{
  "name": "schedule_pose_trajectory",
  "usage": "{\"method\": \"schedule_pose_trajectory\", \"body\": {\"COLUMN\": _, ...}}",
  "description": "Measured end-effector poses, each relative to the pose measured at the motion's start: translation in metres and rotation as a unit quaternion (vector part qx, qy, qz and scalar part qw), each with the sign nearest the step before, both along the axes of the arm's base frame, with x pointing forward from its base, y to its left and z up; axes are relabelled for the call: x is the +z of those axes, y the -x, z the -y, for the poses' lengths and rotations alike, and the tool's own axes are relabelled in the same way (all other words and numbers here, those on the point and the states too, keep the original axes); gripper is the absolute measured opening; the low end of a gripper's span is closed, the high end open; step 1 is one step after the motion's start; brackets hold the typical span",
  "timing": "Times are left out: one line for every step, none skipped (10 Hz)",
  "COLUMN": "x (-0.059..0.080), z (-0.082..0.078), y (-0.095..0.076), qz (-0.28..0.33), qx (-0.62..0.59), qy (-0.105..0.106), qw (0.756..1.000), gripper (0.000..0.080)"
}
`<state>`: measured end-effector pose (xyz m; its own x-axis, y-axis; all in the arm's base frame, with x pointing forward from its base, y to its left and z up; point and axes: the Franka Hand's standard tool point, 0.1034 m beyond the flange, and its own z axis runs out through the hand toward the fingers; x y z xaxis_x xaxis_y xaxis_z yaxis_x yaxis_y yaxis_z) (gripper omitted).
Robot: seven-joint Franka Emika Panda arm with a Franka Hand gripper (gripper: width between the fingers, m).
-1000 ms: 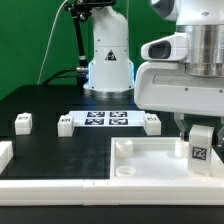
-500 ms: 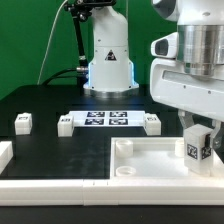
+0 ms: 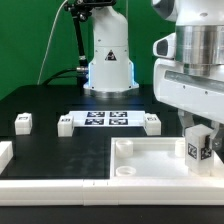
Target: Assemble one leg
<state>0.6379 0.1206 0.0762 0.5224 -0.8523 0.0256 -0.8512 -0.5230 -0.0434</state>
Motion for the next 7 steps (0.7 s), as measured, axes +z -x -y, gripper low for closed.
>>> {"method": "schedule_pose_trajectory", "body": {"x": 0.0, "z": -0.001, "y": 0.0002, "qz": 0.0, "qx": 0.049, "qy": 0.002, "qw": 0.999, "gripper": 0.0547}}
{"method": "schedule_pose_trajectory", "body": {"x": -0.0001, "z": -0.0019, "y": 0.0004, "qz": 0.0, "qx": 0.089, "qy": 0.004, "qw": 0.996, "gripper": 0.0625}}
{"method": "schedule_pose_trajectory", "body": {"x": 0.0, "z": -0.0033, "y": 0.0007, "qz": -0.001, "qx": 0.152, "qy": 0.007, "qw": 0.988, "gripper": 0.0625}}
{"method": "schedule_pose_trajectory", "body": {"x": -0.0001, "z": -0.0053, "y": 0.0011, "qz": 0.0, "qx": 0.202, "qy": 0.009, "qw": 0.979, "gripper": 0.0645}}
{"method": "schedule_pose_trajectory", "body": {"x": -0.0002, "z": -0.0064, "y": 0.0013, "qz": 0.0, "qx": 0.273, "qy": 0.012, "qw": 0.962, "gripper": 0.0645}}
{"method": "schedule_pose_trajectory", "body": {"x": -0.0004, "z": -0.0054, "y": 0.0005, "qz": 0.001, "qx": 0.328, "qy": 0.015, "qw": 0.945, "gripper": 0.0649}}
{"method": "schedule_pose_trajectory", "body": {"x": 0.0003, "z": -0.0048, "y": -0.0016, "qz": 0.002, "qx": 0.382, "qy": 0.019, "qw": 0.924, "gripper": 0.0649}}
